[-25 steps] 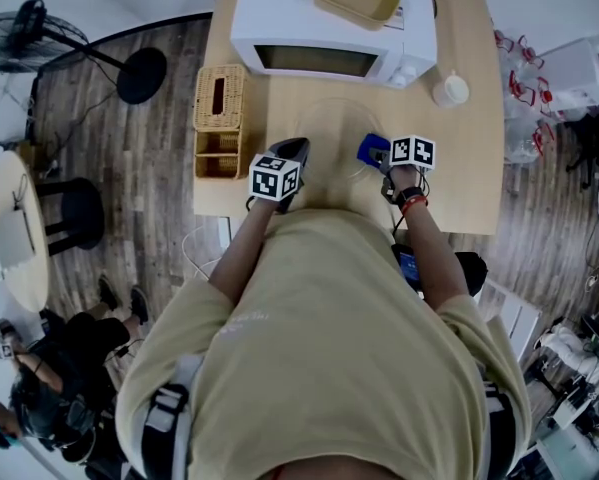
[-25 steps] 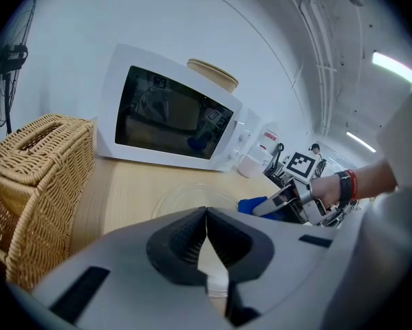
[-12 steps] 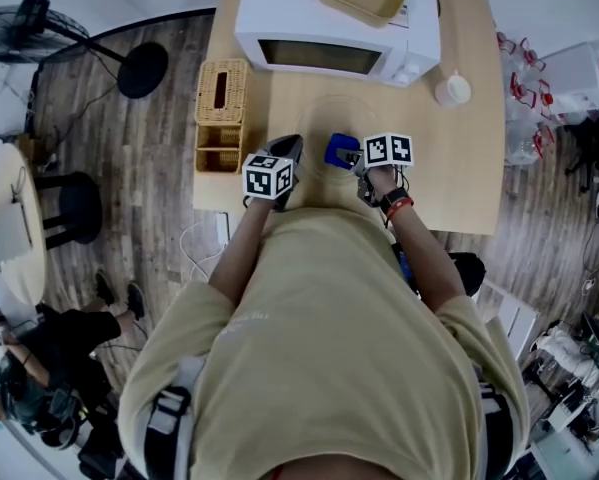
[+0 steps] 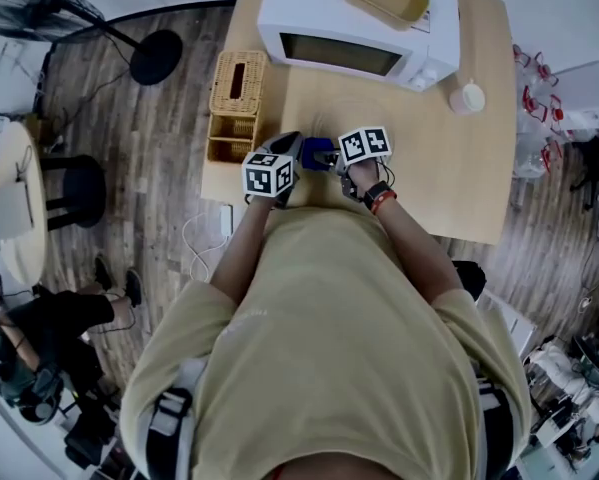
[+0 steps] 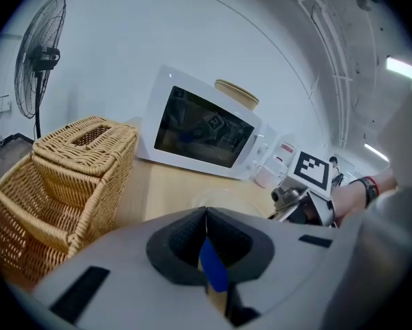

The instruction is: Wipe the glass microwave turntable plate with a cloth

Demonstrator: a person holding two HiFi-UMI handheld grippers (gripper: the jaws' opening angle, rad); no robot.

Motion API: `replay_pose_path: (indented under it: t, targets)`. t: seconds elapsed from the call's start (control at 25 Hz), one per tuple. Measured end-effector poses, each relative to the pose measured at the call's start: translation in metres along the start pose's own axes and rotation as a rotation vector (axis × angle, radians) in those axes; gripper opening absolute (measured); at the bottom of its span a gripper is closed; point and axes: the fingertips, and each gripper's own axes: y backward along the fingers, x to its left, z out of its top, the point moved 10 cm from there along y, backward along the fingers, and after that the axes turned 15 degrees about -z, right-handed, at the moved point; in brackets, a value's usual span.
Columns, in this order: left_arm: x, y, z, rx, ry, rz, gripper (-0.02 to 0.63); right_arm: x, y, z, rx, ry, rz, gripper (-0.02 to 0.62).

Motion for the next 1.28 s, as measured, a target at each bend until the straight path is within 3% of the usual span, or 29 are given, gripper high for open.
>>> replay_pose_path:
  t: [0.48, 1.28]
  targets:
    - [0.001, 0.012, -0.011, -0.005, 0.02, 0.018, 0.02, 0.002, -0.012, 0.002, -0.044, 0.052, -0.137, 0.143]
    - [-0.016, -0.003, -0.027, 0.036, 0.02, -0.01, 0.02, -0.032, 0.014, -0.009, -0.077, 0.026, -0.178, 0.147]
